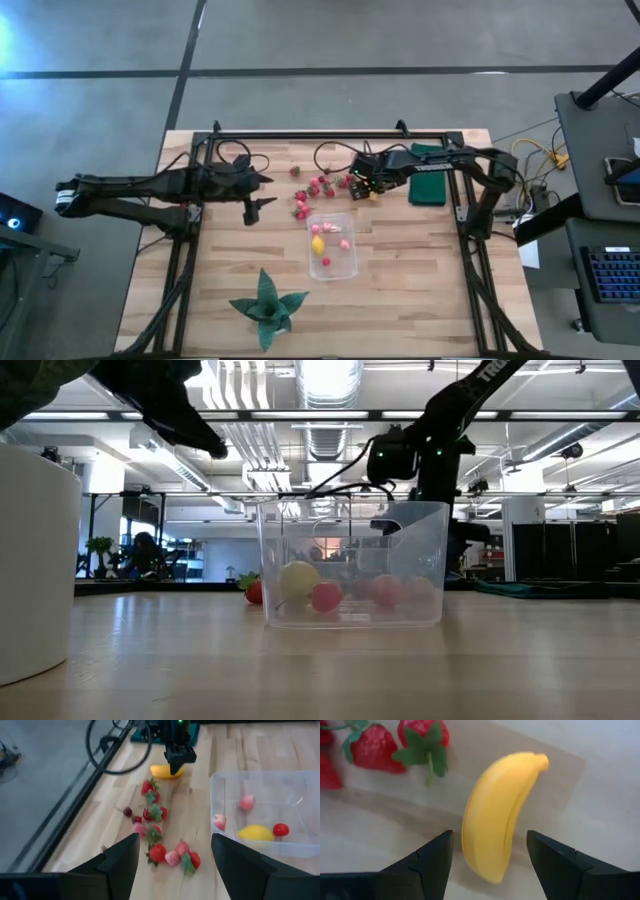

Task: Pick and placing Produce into tupperware
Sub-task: Put the banana into the transparent bin

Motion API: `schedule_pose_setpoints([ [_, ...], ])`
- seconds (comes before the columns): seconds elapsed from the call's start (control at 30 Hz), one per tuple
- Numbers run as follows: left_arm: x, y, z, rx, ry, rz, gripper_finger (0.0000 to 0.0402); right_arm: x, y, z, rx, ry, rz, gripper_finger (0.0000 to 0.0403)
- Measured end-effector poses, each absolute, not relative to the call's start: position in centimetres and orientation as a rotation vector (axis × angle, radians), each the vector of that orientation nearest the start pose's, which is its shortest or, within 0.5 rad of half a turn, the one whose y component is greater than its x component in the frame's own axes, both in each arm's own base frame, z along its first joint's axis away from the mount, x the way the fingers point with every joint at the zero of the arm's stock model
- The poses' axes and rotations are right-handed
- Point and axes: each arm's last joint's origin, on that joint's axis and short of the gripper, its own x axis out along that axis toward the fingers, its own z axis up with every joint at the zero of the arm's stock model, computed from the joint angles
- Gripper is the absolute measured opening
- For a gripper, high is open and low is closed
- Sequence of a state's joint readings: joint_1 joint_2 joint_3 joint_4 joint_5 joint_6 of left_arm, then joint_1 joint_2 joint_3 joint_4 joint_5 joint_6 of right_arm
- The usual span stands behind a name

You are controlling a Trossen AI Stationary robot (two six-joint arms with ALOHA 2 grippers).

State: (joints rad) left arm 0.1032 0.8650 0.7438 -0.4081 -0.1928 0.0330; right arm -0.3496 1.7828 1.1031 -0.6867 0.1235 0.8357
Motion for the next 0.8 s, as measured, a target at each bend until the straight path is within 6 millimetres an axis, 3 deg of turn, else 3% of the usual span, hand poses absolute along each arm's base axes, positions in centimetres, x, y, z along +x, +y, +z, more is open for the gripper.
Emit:
schedule_pose_setpoints([
  [0.27,18.2,2.5,28.2,0.029,0.541,0.289,0.0233,31.4,-12.4,14.1,0.852,1.194,-0.939,0.0243],
  [0.4,18.1,2.4,28.1,0.029,0.547,0.290,0.0233,31.6,-12.5,14.0,0.850,1.205,-0.935,0.0219],
  [0.6,18.1,2.4,28.1,0.030,0.548,0.290,0.0233,31.5,-12.5,14.4,0.857,1.183,-0.922,0.0165],
  [0.8,18.1,2.5,28.0,0.032,0.551,0.294,0.0233,31.4,-11.6,16.5,0.867,1.148,-0.864,0.0136],
])
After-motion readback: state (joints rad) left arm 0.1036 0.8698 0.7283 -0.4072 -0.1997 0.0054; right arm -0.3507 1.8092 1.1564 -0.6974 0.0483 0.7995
